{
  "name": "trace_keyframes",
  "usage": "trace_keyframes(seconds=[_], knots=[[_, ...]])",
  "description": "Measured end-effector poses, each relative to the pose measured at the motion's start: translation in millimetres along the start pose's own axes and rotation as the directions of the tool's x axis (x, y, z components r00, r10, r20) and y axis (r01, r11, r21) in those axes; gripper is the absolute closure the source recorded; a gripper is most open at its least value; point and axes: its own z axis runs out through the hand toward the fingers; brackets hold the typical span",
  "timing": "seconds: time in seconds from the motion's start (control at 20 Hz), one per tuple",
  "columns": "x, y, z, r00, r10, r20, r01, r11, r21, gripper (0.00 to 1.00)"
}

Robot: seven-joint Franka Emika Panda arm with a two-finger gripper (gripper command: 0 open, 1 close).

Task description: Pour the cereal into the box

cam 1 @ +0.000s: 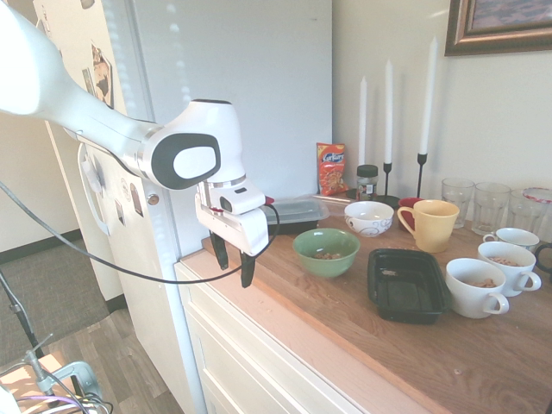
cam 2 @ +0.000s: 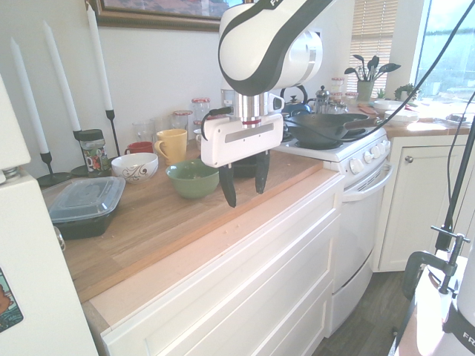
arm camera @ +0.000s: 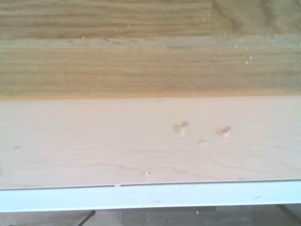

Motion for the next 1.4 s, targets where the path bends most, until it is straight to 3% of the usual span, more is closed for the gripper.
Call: trace_keyframes(seconds=[0.5,0.95,1.4], knots=[[-3.6,-26.0,-22.4,0.996,-0.047,-0.073,0.05,0.998,0.042,0.0],[43.8,-95.0,-25.0,0.967,-0.08,-0.242,0.093,0.995,0.043,0.0],[117.4,-160.6,6.2,0.977,0.003,-0.212,0.005,0.999,0.038,0.0]])
